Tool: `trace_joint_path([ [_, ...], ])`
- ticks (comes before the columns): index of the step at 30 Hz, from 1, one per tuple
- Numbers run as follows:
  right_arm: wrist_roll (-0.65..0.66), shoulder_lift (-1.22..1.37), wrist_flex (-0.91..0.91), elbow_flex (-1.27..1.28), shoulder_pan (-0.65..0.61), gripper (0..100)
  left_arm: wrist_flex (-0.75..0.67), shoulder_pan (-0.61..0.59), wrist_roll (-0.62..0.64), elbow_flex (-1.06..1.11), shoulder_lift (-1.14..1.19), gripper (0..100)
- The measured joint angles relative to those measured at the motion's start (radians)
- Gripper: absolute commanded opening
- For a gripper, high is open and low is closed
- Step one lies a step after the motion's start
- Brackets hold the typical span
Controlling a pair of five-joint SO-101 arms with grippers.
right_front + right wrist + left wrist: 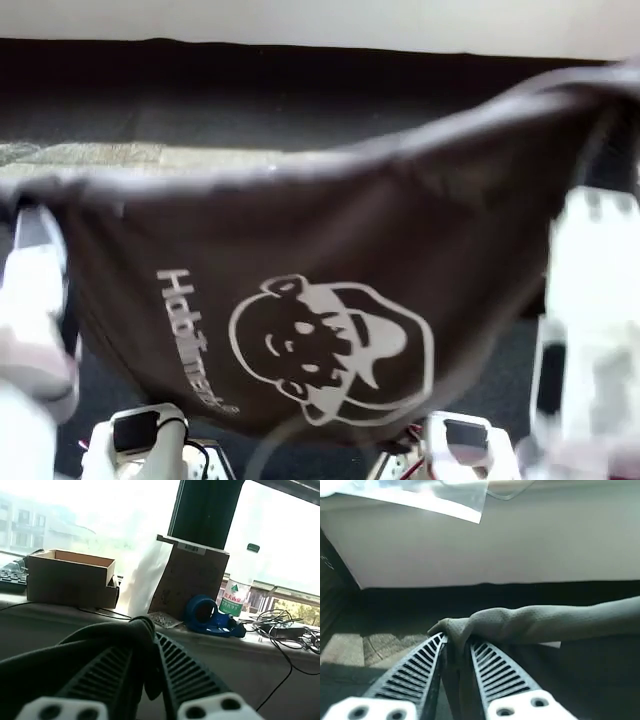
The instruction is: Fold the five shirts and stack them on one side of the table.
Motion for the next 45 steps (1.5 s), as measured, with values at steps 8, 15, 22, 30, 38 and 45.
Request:
trace_joint_path([
  [8,0.0,0.27,-0.244,0.384,-0.021,0.5,-0.095,0.034,-0.044,0.141,0.42,1],
  [15,0.003,0.574,-0.376,0.428,-0.078,0.5,-0.242,0.13,-0.103,0.138,0.793,1],
  [22,0.018,0.895,-0.407,0.428,-0.163,0.5,-0.267,0.133,-0.103,-0.064,1.102,1],
  [30,0.018,0.999,-0.391,0.356,-0.176,0.5,-0.153,0.133,-0.103,-0.301,1.341,1],
  [38,0.025,0.999,-0.149,0.354,-0.189,0.5,0.043,0.133,-0.103,-0.334,1.505,1],
  [45,0.028,0.999,-0.028,0.354,-0.189,0.5,0.097,0.133,-0.103,-0.334,1.544,1],
])
